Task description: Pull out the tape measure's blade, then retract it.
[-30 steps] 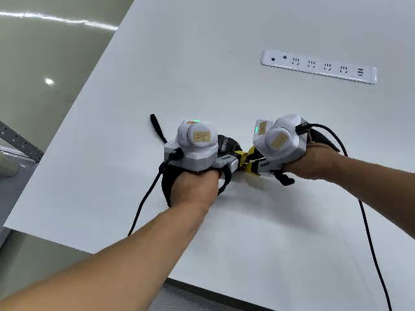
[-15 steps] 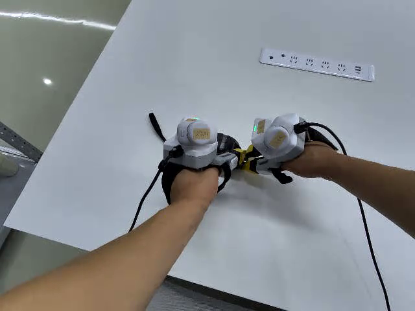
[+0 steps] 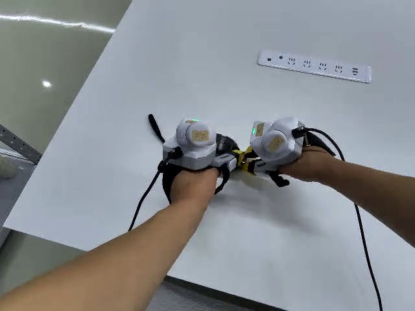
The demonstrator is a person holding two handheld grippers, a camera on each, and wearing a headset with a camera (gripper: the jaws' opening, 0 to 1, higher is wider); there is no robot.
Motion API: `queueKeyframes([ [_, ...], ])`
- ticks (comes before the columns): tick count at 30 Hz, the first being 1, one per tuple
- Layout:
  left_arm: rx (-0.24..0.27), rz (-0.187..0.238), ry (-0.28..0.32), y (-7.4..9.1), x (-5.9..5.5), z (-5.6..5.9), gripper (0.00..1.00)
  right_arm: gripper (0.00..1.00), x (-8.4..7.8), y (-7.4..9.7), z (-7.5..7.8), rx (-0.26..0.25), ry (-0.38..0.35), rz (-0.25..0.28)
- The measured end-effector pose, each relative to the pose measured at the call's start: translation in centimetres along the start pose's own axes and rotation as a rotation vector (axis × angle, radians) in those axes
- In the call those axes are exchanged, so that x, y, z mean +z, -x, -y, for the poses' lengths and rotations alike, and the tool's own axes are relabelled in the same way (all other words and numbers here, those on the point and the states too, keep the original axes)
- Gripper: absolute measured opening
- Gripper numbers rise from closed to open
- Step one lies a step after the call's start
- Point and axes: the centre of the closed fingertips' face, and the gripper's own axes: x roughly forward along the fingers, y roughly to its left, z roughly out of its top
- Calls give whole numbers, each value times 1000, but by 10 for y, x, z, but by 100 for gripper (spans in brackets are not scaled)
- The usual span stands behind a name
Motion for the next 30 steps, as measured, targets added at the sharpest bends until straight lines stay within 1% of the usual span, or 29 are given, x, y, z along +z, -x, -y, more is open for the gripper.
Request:
queueKeyframes([
  [2, -6, -4, -6, 0, 0, 0, 61, 16, 0, 0, 1, -14, -15, 1],
  [4, -9, -6, -18, 0, 0, 0, 61, 19, -1, 1, 3, -30, -34, 0],
  [8, -17, 4, -41, 1, 3, 1, 60, 23, -4, 4, 3, -50, -54, 9],
  [9, -21, 3, -48, 1, 3, 1, 61, 23, -4, 5, 3, -54, -59, 13],
  [11, -28, -3, -61, 1, 3, 2, 63, 24, -4, 7, 2, -56, -100, 30],
  [14, -34, -5, -64, 1, 4, 3, 66, 28, -5, 10, 3, -67, -118, 35],
  [16, -32, -4, -67, 2, 4, 2, 67, 28, -4, 12, 2, -72, -136, 44],
  [19, -36, -12, -85, 3, 3, 1, 69, 30, -3, 17, 2, -82, -156, 52],
  [21, -39, -12, -84, 5, 4, 1, 69, 33, -3, 19, 1, -85, -170, 52],
  [22, -39, -19, -102, 5, 2, -1, 70, 34, -4, 21, 1, -89, -185, 54],
  [23, -40, -29, -115, 6, 1, -1, 70, 35, -3, 22, 1, -92, -190, 59],
  [27, -40, -31, -131, 11, -1, -5, 72, 38, -1, 32, -2, -104, -261, 91],
  [28, -42, -34, -132, 12, -2, -6, 73, 39, -1, 34, -3, -106, -262, 94],
  [30, -42, -44, -164, 15, -4, -9, 73, 42, 0, 39, -6, -109, -287, 108],
])
